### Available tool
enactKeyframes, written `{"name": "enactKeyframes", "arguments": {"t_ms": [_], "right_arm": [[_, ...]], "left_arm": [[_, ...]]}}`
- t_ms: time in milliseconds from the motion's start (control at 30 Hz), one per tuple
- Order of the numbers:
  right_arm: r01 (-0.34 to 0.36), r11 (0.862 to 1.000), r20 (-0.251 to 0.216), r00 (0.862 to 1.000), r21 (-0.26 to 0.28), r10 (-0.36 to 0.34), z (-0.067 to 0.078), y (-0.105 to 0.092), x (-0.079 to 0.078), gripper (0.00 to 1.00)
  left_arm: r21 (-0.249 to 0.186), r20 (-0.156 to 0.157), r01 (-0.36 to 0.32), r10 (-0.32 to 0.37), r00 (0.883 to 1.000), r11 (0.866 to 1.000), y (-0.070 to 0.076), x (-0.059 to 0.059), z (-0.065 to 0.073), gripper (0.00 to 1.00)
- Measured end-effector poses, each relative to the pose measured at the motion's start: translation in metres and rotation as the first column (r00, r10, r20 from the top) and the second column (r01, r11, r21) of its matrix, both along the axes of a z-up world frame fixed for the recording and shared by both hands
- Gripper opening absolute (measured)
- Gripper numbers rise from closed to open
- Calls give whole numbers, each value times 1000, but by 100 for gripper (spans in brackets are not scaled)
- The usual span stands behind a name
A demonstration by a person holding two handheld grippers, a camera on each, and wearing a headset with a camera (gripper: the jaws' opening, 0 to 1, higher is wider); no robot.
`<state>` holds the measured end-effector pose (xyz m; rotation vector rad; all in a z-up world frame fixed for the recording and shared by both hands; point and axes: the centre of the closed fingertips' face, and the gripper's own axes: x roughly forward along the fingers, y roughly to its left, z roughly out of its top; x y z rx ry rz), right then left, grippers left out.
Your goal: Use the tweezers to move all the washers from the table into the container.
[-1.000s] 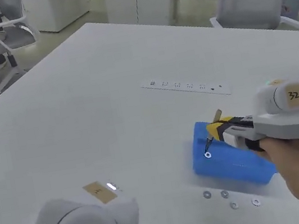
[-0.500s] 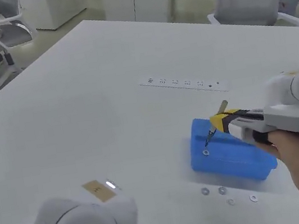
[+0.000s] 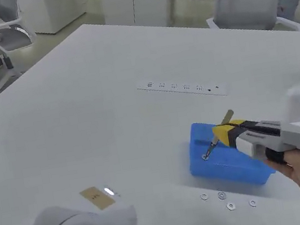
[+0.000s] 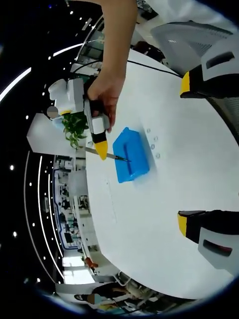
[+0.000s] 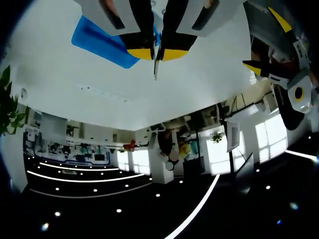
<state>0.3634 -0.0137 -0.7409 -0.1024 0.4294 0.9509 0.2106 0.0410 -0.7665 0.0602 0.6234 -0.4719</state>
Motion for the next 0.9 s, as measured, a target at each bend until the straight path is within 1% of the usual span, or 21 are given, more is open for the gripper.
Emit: {"name": "enactKeyframes", "arguments": {"t_ms": [133, 200, 267, 300, 400, 533, 633, 733, 900], "right_arm": [[3, 1000, -26, 1000, -10, -3, -15, -1, -6, 1], [0, 1000, -30, 1000, -30, -1, -24, -1, -6, 1], [-4, 999, -44, 999, -42, 2, -32, -1, -7, 1], [-5, 999, -62, 998, -39, 3, -37, 0, -9, 1], [-2, 999, -70, 998, -50, -2, -46, -1, -10, 1], [0, 998, -85, 996, -70, -6, -58, -2, -11, 1], [-1, 997, -89, 996, -83, -7, -62, -3, -10, 1], [2, 998, -109, 994, -63, -9, -62, -2, -10, 1], [-4, 996, -99, 995, -85, -5, -66, -2, -12, 1]], "left_arm": [[0, -5, 7, -7, 1000, 1000, -2, -1, -1, 96], [-1, -6, 12, -12, 1000, 1000, -3, -2, -1, 96], [-18, -6, 21, -21, 1000, 1000, -6, -2, 0, 98], [-19, -7, 18, -18, 1000, 1000, -6, -2, 0, 98], [3, -4, 23, -23, 1000, 1000, -5, -1, -1, 98], [4, -10, 21, -21, 1000, 1000, -5, -1, -2, 98], [20, -18, 26, -25, 1000, 999, -4, -2, -6, 98], [22, -21, 25, -25, 999, 999, -4, -3, -7, 97], [22, -22, 26, -26, 999, 999, -5, -3, -8, 97]]}}
